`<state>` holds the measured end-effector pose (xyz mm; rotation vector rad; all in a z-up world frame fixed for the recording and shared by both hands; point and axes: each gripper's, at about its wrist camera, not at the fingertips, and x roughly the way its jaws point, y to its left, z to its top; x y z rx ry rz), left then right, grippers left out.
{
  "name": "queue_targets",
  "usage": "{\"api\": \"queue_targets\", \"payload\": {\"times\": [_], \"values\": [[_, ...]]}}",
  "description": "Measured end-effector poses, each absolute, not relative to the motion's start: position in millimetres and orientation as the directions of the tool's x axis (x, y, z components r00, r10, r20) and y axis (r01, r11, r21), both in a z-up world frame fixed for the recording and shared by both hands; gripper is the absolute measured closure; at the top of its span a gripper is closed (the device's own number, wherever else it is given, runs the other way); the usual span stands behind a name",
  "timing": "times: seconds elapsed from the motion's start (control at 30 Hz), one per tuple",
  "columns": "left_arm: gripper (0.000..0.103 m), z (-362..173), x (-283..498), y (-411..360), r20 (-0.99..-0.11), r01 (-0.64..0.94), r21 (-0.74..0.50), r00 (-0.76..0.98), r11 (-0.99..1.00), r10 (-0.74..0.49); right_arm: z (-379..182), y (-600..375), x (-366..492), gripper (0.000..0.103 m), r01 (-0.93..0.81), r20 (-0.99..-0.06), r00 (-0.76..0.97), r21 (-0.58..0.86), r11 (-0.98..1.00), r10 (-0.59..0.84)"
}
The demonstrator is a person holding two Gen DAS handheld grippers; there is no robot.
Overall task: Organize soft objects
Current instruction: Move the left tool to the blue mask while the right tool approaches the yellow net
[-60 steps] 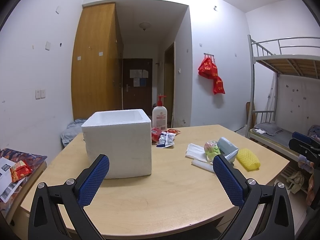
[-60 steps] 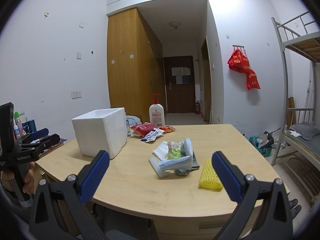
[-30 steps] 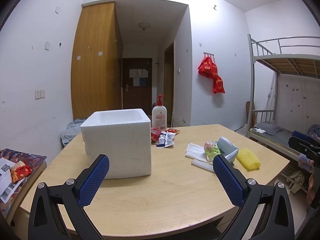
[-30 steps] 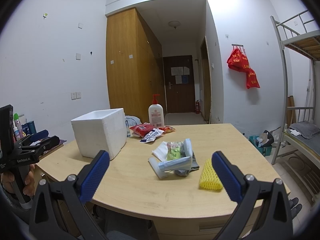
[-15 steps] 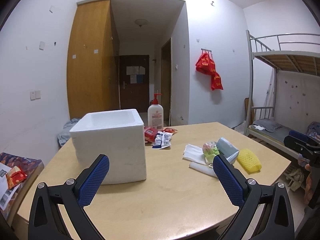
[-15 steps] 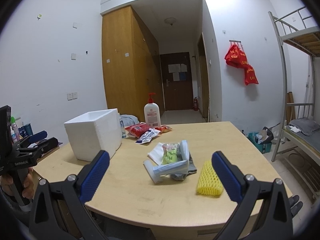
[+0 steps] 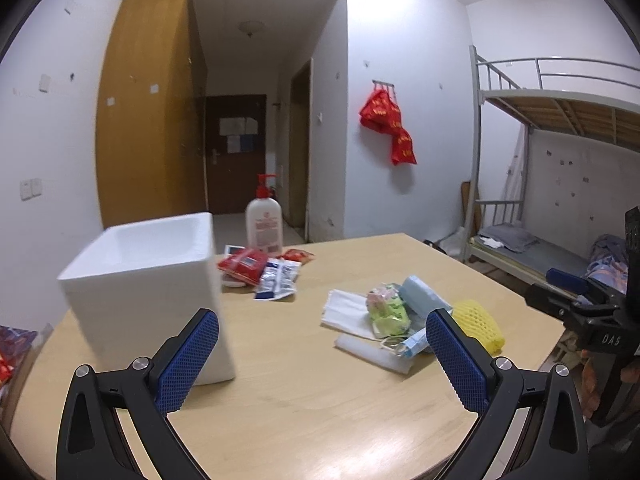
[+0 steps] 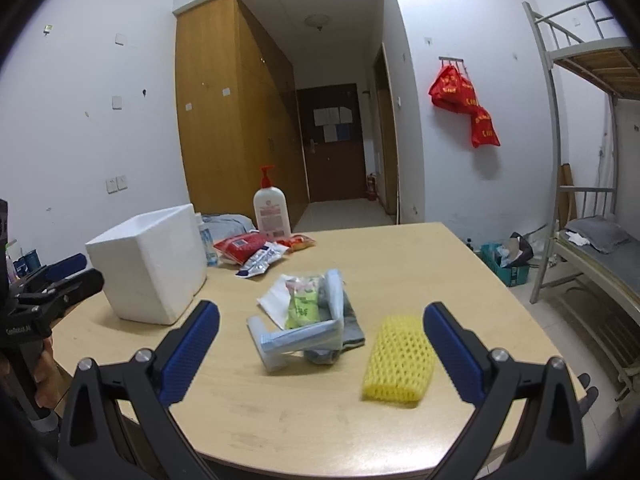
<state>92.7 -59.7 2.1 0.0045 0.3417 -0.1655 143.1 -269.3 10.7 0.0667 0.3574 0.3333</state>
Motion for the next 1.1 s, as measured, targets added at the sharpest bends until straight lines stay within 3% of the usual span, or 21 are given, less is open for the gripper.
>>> {"api": "queue_targets", "payload": {"times": [1.1], "values": [[0.000,-44,196,-161,-0.555,0.442,-0.078,0.725,0.894,-0.407,-30,-306,209,0.003,-0.250,-0.507,0.818,0.109,0.962,0.271]]}}
